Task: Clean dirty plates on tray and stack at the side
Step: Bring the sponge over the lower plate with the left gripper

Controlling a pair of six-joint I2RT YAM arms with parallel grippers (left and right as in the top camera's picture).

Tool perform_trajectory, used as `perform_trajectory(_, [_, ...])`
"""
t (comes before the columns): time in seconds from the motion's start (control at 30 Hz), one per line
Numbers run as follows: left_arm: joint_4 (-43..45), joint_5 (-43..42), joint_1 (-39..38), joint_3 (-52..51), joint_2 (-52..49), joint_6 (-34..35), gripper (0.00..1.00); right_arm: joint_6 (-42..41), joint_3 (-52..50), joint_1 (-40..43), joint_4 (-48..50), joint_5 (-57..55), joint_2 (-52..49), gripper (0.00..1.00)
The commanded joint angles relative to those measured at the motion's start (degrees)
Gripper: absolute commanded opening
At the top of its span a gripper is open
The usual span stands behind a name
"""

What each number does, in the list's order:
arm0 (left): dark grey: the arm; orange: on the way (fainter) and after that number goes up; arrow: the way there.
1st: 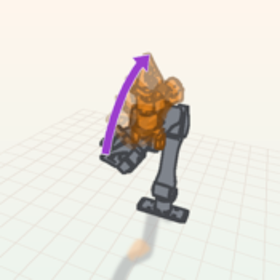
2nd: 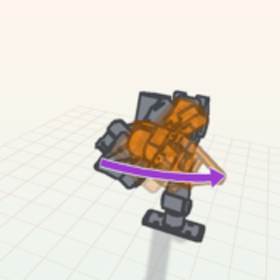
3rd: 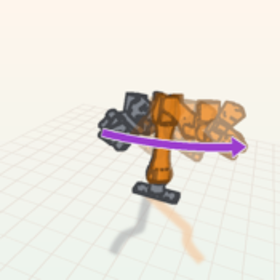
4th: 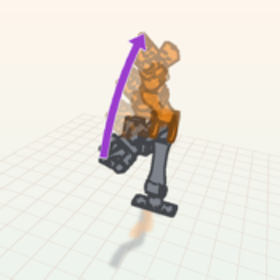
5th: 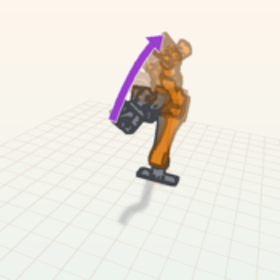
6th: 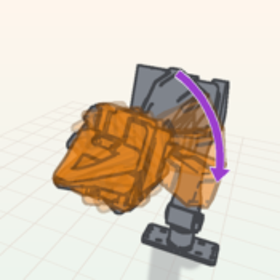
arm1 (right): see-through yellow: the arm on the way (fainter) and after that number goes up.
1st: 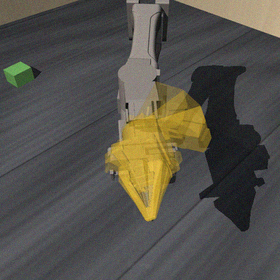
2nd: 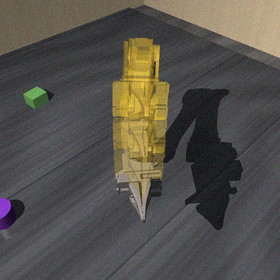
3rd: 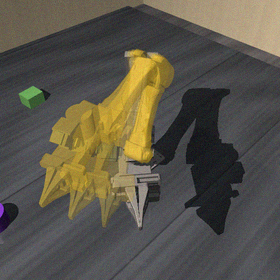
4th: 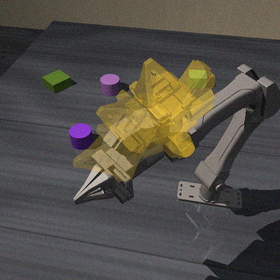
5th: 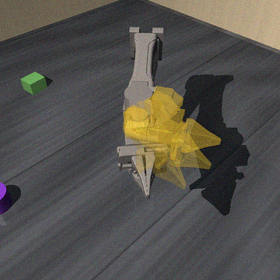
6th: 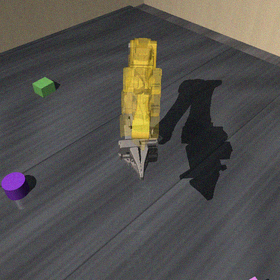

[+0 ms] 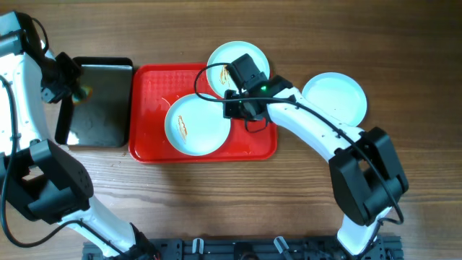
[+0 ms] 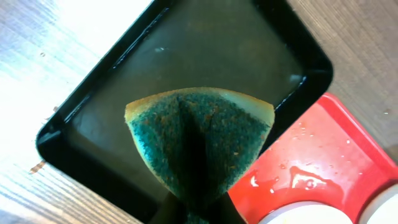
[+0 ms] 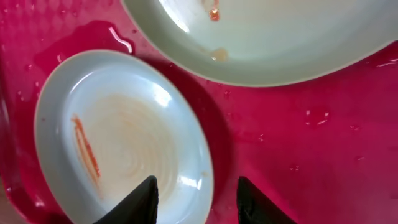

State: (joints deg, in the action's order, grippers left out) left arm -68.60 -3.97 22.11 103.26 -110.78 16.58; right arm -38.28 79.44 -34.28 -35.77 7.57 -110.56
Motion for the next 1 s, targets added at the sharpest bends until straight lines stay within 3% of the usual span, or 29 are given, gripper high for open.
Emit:
perform_trajectory(0.0, [2.25, -1.55, -2.1, 0.09, 0.2, -1.16, 0.04, 3.28, 1.62, 0.11, -0.09, -0.11, -4.13, 0.38])
perform_trajectory(0.3, [4.98, -1.55, -7.87, 0.09, 0.17, -1.14, 0.04, 2.4, 1.62, -1.05, 6.6, 2.86, -10.25, 0.24])
perform_trajectory(0.37, [4.96, -1.55, -7.91, 0.09, 0.2, -1.14, 0.04, 2.19, 1.62, -1.55, 7.48, 2.95, -11.82, 0.13])
perform_trajectory(0.47, [4.87, -1.55, -8.85, 0.09, 0.17, -1.14, 0.04, 0.9, 1.62, -1.55, 9.57, 4.11, -12.13, 0.05])
perform_trajectory(0.57, [4.28, -1.55, -11.89, 0.04, 0.2, -1.09, 0.04, -7.74, 1.62, -1.55, 11.28, 4.13, -12.13, 0.05])
perform_trajectory(0.7, [5.38, -1.53, -17.7, -2.23, 0.07, -0.74, 0.04, -8.26, 1.62, -1.55, 12.9, 4.13, -12.13, 0.05])
perform_trajectory(0.8, [9.51, -2.1, -20.76, -7.67, -0.04, -0.72, 0.04, -8.0, 1.62, -1.55, 13.0, 4.17, -12.13, 0.05])
perform_trajectory(0.97, [28.44, -5.62, -27.21, -21.51, -2.4, -1.42, 0.04, -6.67, 1.62, -1.55, 13.77, 4.52, -12.33, 0.05])
